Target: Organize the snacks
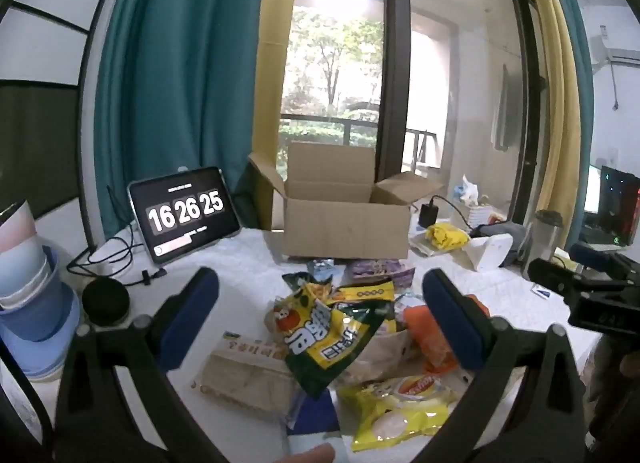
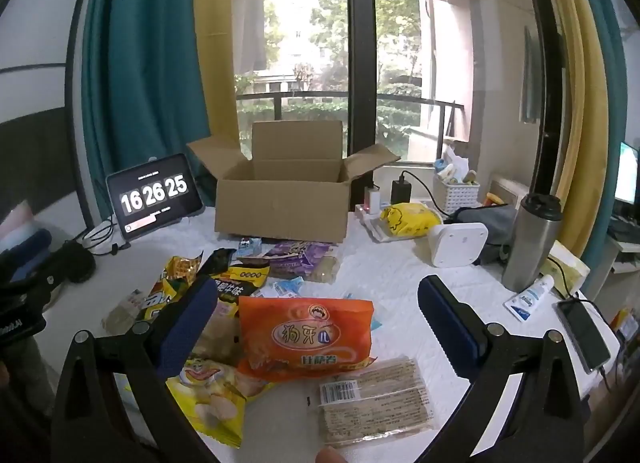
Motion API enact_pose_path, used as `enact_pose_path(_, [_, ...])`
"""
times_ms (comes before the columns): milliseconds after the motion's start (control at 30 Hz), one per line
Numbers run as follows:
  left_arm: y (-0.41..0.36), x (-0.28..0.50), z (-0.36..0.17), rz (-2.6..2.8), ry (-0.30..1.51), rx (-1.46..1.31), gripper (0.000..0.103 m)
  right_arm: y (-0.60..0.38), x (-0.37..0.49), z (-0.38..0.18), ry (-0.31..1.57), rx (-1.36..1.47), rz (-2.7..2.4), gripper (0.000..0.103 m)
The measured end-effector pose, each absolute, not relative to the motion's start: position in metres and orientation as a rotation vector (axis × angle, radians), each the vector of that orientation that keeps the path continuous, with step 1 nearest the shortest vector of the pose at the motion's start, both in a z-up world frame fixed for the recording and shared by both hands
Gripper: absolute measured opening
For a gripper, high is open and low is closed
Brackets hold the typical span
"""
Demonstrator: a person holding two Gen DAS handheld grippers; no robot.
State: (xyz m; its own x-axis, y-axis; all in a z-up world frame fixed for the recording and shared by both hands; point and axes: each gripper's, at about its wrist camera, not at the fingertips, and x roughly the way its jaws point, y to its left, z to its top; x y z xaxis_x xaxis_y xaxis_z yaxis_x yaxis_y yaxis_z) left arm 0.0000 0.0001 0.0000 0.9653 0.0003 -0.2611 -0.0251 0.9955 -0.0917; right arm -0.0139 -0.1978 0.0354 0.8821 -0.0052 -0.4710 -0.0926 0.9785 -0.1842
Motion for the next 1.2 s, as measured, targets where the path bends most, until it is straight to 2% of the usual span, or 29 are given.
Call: enact_pose_path(1200, [0.001, 0.002, -0.005, 0.002, 0.316, -0.091, 0.103, -0.195, -0.017, 0.027, 0.508, -0.188, 0.036, 0.103])
